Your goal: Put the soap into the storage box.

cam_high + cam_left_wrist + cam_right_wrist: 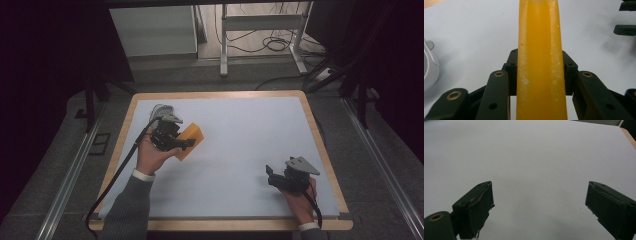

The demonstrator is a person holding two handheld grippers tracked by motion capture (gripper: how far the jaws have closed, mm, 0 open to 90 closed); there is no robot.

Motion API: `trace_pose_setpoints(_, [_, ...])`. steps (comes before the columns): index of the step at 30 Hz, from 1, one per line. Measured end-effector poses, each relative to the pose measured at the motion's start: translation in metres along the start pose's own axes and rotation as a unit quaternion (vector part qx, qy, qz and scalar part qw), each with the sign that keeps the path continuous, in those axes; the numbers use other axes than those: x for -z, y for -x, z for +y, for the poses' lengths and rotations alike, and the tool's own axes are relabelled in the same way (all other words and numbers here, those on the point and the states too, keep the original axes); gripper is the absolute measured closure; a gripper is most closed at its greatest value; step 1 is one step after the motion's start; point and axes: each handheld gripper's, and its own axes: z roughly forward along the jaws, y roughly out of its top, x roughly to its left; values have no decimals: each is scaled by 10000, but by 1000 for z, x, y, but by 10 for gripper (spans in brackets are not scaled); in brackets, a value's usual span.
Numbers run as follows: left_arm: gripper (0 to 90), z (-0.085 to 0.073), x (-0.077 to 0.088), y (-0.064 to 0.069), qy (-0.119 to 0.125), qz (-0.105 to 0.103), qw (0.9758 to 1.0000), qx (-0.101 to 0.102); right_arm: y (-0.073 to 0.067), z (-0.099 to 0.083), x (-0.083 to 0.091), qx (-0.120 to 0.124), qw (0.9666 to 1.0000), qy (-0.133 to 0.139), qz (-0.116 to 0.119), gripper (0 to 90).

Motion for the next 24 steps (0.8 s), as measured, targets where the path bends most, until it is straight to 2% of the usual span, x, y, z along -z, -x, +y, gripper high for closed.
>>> trace_pose_setpoints(7, [610,3,2,-3,21,-28,10000,26,0,0,0,0,10000,-1,-2,79])
trace_pose_setpoints(24, [610,6,3,-15,72,125,9998,136,0,0,0,0,10000,-4,-10,79])
